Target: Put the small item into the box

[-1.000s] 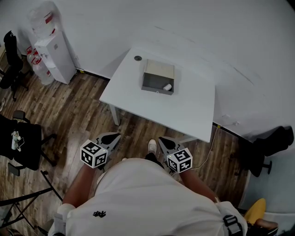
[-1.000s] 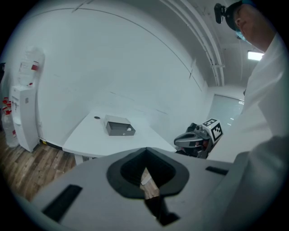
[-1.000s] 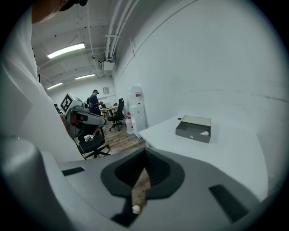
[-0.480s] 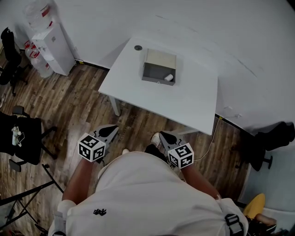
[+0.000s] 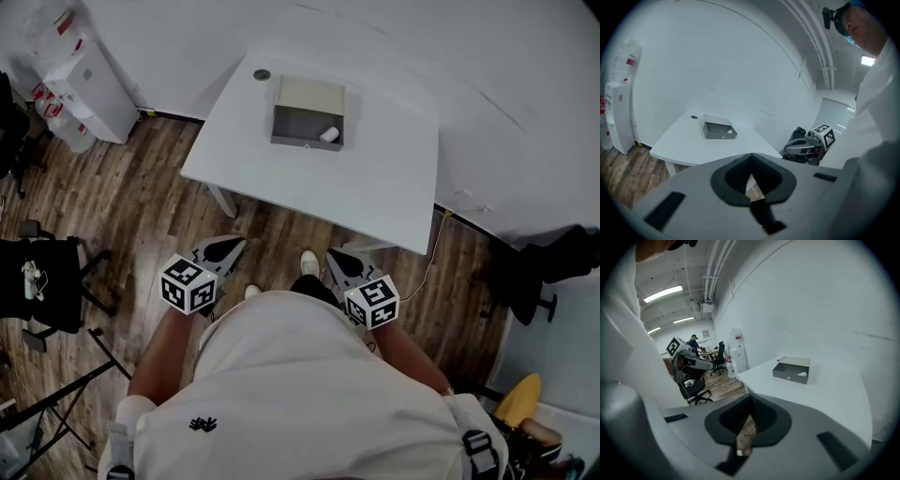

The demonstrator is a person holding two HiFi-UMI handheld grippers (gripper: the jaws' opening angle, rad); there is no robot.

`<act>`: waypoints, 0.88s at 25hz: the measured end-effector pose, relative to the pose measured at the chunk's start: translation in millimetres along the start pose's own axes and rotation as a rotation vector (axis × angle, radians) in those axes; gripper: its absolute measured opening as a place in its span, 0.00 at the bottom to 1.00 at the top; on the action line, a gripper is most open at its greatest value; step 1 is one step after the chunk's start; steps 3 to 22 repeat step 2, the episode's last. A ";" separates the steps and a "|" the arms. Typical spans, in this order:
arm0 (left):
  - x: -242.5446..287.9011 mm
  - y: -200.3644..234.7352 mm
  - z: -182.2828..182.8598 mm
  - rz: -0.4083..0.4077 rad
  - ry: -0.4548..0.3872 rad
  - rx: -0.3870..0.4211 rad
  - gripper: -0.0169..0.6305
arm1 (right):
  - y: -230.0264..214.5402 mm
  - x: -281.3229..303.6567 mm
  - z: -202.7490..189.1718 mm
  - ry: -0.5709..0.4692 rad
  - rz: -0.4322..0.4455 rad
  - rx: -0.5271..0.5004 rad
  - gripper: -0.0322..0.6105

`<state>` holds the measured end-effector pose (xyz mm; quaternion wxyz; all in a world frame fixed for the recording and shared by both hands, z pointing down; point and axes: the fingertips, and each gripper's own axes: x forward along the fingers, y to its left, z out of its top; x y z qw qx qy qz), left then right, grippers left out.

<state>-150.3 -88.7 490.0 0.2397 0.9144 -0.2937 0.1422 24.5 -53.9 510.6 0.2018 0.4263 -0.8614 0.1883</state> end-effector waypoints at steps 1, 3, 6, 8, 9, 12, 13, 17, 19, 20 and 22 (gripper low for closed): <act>8.3 0.8 6.5 0.001 -0.010 -0.003 0.04 | -8.7 -0.4 3.2 -0.004 0.000 -0.006 0.06; 16.8 1.7 13.0 0.001 -0.019 -0.005 0.04 | -17.7 -0.6 6.4 -0.008 -0.001 -0.010 0.06; 16.8 1.7 13.0 0.001 -0.019 -0.005 0.04 | -17.7 -0.6 6.4 -0.008 -0.001 -0.010 0.06; 16.8 1.7 13.0 0.001 -0.019 -0.005 0.04 | -17.7 -0.6 6.4 -0.008 -0.001 -0.010 0.06; 16.8 1.7 13.0 0.001 -0.019 -0.005 0.04 | -17.7 -0.6 6.4 -0.008 -0.001 -0.010 0.06; 16.8 1.7 13.0 0.001 -0.019 -0.005 0.04 | -17.7 -0.6 6.4 -0.008 -0.001 -0.010 0.06; 16.8 1.7 13.0 0.001 -0.019 -0.005 0.04 | -17.7 -0.6 6.4 -0.008 -0.001 -0.010 0.06; 16.8 1.7 13.0 0.001 -0.019 -0.005 0.04 | -17.7 -0.6 6.4 -0.008 -0.001 -0.010 0.06; 16.8 1.7 13.0 0.001 -0.019 -0.005 0.04 | -17.7 -0.6 6.4 -0.008 -0.001 -0.010 0.06; 16.8 1.7 13.0 0.001 -0.019 -0.005 0.04 | -17.7 -0.6 6.4 -0.008 -0.001 -0.010 0.06; 16.8 1.7 13.0 0.001 -0.019 -0.005 0.04 | -17.7 -0.6 6.4 -0.008 -0.001 -0.010 0.06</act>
